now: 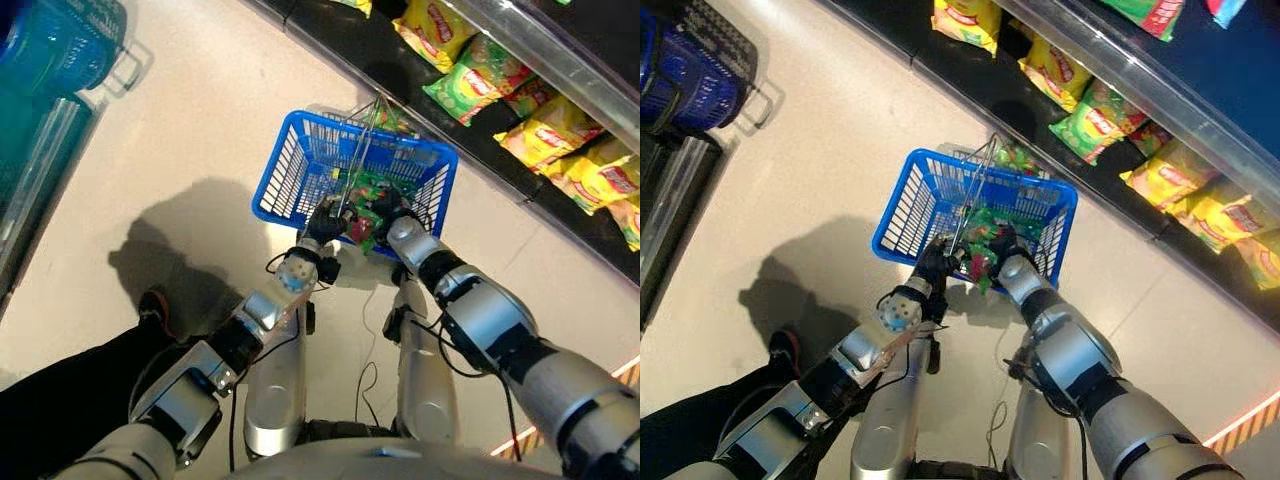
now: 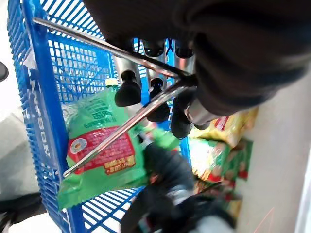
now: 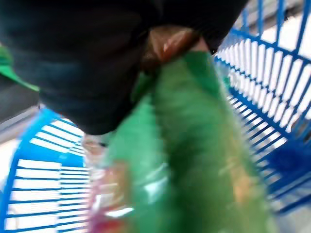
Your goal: Pick up the snacks into the basket
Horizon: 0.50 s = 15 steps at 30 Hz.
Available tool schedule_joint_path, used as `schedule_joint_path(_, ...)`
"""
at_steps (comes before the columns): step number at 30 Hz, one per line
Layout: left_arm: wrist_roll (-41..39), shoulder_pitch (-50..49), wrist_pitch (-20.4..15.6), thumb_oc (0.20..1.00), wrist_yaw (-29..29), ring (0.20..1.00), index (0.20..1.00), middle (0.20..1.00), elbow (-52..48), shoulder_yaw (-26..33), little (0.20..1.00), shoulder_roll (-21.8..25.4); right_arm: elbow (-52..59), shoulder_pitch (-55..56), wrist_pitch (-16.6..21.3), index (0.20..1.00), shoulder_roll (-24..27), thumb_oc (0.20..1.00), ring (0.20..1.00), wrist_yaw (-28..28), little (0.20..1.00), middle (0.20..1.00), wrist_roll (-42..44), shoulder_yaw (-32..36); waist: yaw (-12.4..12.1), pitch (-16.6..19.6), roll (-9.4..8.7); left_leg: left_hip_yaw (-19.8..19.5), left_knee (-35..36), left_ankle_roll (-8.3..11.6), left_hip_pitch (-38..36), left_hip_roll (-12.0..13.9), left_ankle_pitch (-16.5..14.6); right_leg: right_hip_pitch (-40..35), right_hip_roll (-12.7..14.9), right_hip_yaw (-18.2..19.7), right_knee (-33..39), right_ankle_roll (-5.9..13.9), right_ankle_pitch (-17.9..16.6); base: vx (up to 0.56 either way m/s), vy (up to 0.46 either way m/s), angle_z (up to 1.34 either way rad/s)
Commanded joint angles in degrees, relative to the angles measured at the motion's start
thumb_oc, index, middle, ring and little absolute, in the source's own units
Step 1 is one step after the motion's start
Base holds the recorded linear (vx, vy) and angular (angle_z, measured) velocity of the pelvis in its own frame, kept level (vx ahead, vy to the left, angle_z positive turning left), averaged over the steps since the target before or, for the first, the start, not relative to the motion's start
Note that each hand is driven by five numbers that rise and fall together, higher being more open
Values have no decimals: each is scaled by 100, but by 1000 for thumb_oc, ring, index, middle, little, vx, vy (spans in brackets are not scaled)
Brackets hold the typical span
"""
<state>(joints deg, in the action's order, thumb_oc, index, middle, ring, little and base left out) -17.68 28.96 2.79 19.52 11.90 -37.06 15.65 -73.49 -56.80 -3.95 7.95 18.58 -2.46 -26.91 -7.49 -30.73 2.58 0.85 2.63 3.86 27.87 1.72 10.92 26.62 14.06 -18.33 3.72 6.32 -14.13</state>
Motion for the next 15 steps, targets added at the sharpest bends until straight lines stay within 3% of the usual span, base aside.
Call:
schedule_joint_path(1,182,716,-1127,200,-199,200,200,200,-1694,-88,200,-555,-370,-323,-138,1000,63,1000,1000,-53,1000,1000,-1004,-494,-166,93,344,36,184,141,-160,-201,-236,-117,374,116,-281,655,112,10,13,16)
schedule_joint_path(5,424,731,-1062,200,-87,200,200,200,-1462,108,200,-523,-85,-147,-92,1000,61,1000,1000,-18,1000,1000,-1215,-630,-102,93,232,39,175,137,-135,-199,-203,-95,367,135,-274,644,90,7,11,8)
schedule_joint_path(13,285,322,-934,200,309,200,200,200,-752,696,200,-475,811,695,327,1000,37,1000,1000,190,1000,1000,614,214,123,93,-25,105,177,111,-264,-153,-233,-186,332,188,-302,635,136,1,0,0)
schedule_joint_path(15,191,-60,-882,200,444,200,200,200,-376,1110,200,-341,1913,1350,535,1000,149,1000,1000,259,1000,1000,1226,404,279,93,-171,149,177,113,-418,-111,-281,-279,302,243,-327,623,174,11,10,-2)
